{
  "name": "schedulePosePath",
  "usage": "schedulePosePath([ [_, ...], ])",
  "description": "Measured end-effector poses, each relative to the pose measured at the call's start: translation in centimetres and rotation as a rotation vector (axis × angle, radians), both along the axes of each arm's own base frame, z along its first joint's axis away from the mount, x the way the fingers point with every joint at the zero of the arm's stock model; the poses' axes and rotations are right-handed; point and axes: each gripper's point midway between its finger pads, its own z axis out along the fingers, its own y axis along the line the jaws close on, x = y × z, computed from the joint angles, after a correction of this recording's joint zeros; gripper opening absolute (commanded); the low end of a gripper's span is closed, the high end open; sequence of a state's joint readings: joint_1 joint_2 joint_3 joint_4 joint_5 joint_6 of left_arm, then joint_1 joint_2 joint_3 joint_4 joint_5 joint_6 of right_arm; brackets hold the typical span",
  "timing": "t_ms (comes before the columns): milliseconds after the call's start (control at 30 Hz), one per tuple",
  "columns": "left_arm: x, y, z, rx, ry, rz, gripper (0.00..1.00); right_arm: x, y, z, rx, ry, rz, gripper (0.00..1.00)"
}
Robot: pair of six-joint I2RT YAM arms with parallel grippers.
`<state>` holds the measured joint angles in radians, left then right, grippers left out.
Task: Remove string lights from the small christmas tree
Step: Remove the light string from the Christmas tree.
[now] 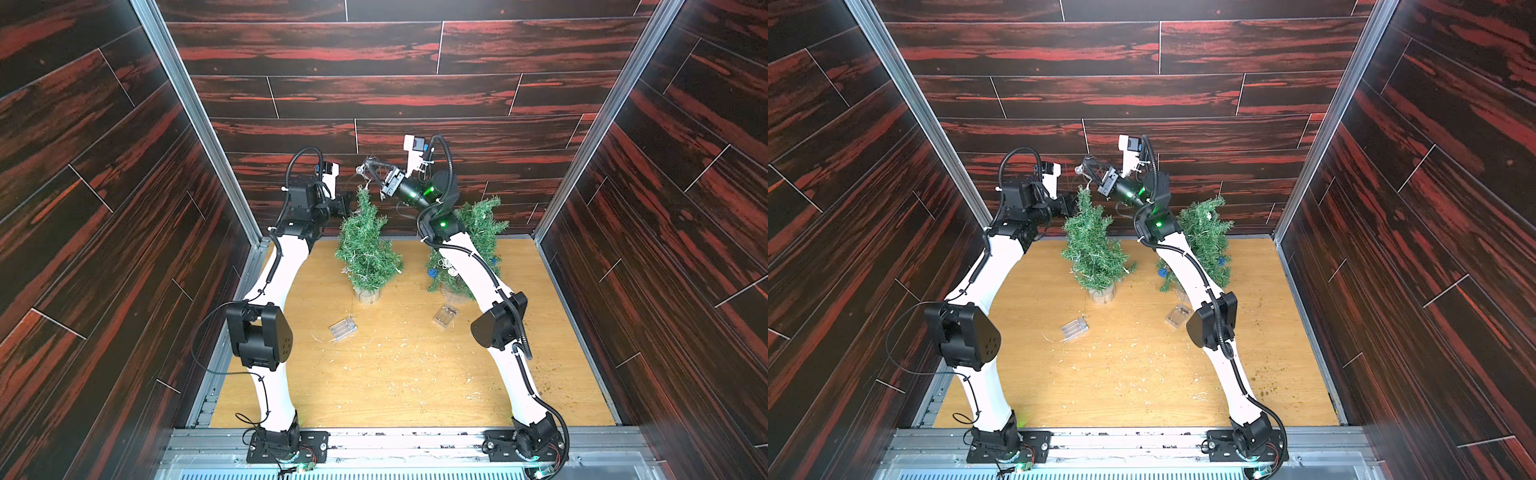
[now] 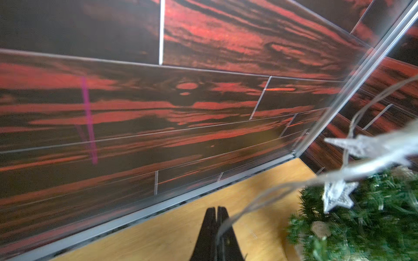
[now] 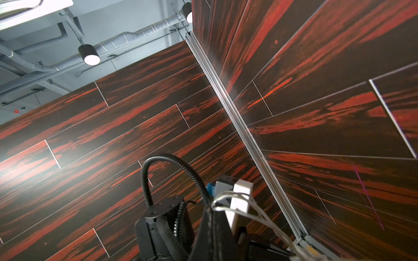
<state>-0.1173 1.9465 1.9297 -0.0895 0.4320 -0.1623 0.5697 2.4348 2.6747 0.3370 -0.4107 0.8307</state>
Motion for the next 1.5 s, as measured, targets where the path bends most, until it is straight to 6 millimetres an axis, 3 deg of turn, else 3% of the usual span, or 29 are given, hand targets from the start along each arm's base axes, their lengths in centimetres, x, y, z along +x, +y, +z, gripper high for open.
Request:
schedulePosePath([
  [167, -1.5, 1.1, 0.9, 0.039, -0.018, 0.053, 0.0, 0.4, 0.1, -0.8, -0.024, -0.002, -0.012, 0.0],
  [333, -3.8, 2.1, 4.0, 0.056, -0.081, 0.095, 0.0, 0.4, -0.4, -0.5, -0.047, -0.015, -0.029, 0.0],
  [500, -6.2, 2.8, 8.5, 0.051, -0.18, 0.121, 0.0, 0.1, -2.0, 1.4, -0.041, -0.054, -0.057, 0.0],
  [667, -7.7, 2.9, 10.9, 0.041, -0.231, 0.12, 0.0, -0.9, -3.5, 3.9, -0.01, -0.113, -0.074, 0.0],
  [933, -9.2, 3.1, 11.4, 0.042, -0.23, 0.12, 0.0, -1.8, -3.4, 4.5, 0.003, -0.125, -0.029, 0.0],
  [1167, -15.3, 3.1, 11.2, 0.019, -0.234, 0.127, 0.0, -3.1, -2.5, 3.4, -0.072, -0.088, 0.057, 0.0],
  [1333, -19.0, 0.8, 11.3, -0.004, -0.245, 0.071, 0.0, -4.9, -3.1, 3.1, -0.187, -0.062, 0.056, 0.0],
  [1500, -20.9, -1.8, 10.8, -0.027, -0.23, -0.003, 0.0, -8.1, -5.2, 3.5, -0.276, -0.076, 0.014, 0.0],
])
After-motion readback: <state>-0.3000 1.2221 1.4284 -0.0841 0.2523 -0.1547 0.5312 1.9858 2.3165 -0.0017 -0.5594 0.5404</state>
